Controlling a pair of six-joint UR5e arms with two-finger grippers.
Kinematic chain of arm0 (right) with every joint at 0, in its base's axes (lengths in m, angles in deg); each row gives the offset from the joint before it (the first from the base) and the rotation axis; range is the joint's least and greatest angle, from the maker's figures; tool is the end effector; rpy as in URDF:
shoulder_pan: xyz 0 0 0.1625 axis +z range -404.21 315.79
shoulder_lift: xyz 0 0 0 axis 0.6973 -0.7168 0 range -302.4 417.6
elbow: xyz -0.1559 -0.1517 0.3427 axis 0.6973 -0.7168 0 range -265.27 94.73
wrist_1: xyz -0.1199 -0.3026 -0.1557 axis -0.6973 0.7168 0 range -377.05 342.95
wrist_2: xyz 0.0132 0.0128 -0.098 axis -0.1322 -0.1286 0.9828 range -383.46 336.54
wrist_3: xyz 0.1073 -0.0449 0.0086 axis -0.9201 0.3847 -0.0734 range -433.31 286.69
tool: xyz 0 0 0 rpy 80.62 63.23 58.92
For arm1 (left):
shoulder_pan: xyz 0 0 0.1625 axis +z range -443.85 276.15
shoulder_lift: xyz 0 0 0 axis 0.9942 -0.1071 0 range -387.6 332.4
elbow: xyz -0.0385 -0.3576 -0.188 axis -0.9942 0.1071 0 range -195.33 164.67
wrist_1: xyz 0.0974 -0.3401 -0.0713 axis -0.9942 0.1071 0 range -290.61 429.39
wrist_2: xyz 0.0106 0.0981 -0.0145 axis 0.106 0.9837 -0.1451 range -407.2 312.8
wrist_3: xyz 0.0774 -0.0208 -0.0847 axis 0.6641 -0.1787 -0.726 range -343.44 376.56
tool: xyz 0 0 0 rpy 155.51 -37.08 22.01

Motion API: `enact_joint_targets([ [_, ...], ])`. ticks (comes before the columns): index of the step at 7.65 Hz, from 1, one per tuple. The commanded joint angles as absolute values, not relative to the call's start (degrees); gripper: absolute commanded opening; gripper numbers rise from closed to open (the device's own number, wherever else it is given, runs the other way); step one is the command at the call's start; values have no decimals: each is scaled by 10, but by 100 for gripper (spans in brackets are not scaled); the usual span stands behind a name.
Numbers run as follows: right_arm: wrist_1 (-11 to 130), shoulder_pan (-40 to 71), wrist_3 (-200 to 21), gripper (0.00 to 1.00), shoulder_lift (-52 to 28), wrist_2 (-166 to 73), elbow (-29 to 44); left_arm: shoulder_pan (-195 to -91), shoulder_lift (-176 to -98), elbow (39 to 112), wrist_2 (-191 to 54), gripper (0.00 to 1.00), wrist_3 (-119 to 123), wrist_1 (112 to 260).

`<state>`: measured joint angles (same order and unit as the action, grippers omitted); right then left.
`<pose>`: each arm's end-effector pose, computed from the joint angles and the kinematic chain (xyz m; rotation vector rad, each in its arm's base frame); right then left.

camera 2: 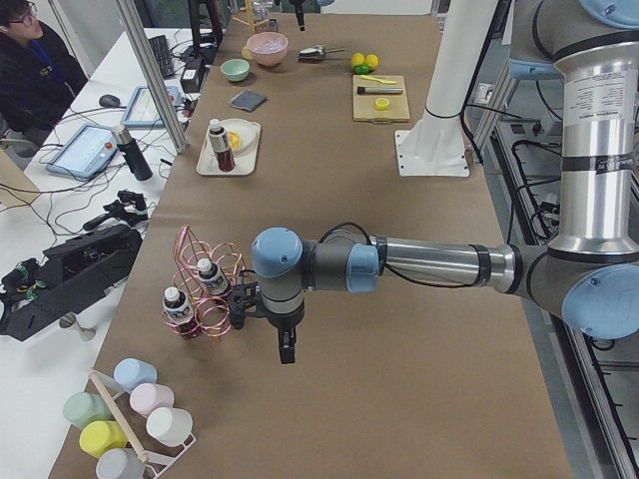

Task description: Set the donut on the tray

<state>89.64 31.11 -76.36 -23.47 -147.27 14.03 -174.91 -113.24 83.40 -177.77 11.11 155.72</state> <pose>-0.0564 -0.4853 0.5528 -0.0651 -0.5881 -0.2049 -0.0650 -0.4033 0.6290 -0.0154 0.7082 -0.1045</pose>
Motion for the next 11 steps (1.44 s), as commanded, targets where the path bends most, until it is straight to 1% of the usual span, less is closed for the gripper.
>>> enact_joint_targets([
  [1,876,366,-702,100,-315,-1475,127,-1749,-1131,835,-1777,98,112,1557],
  [2,823,385,-703,100,-340,-1493,100,-1749,-1130,835,-1777,98,113,1558],
  [3,786,399,-704,100,-345,-1523,66,-1749,-1130,834,-1776,98,114,1558],
  [4,778,411,-702,100,-345,-1531,60,-1749,-1130,834,-1775,98,115,1558],
  [7,780,452,-700,100,-346,-1568,81,-1749,-1130,835,-1773,98,115,1557],
  [9,785,456,-700,100,-351,-1569,97,-1749,-1131,838,-1773,98,115,1557],
  [11,783,456,-700,100,-348,-1571,97,-1749,-1131,837,-1773,98,115,1557],
])
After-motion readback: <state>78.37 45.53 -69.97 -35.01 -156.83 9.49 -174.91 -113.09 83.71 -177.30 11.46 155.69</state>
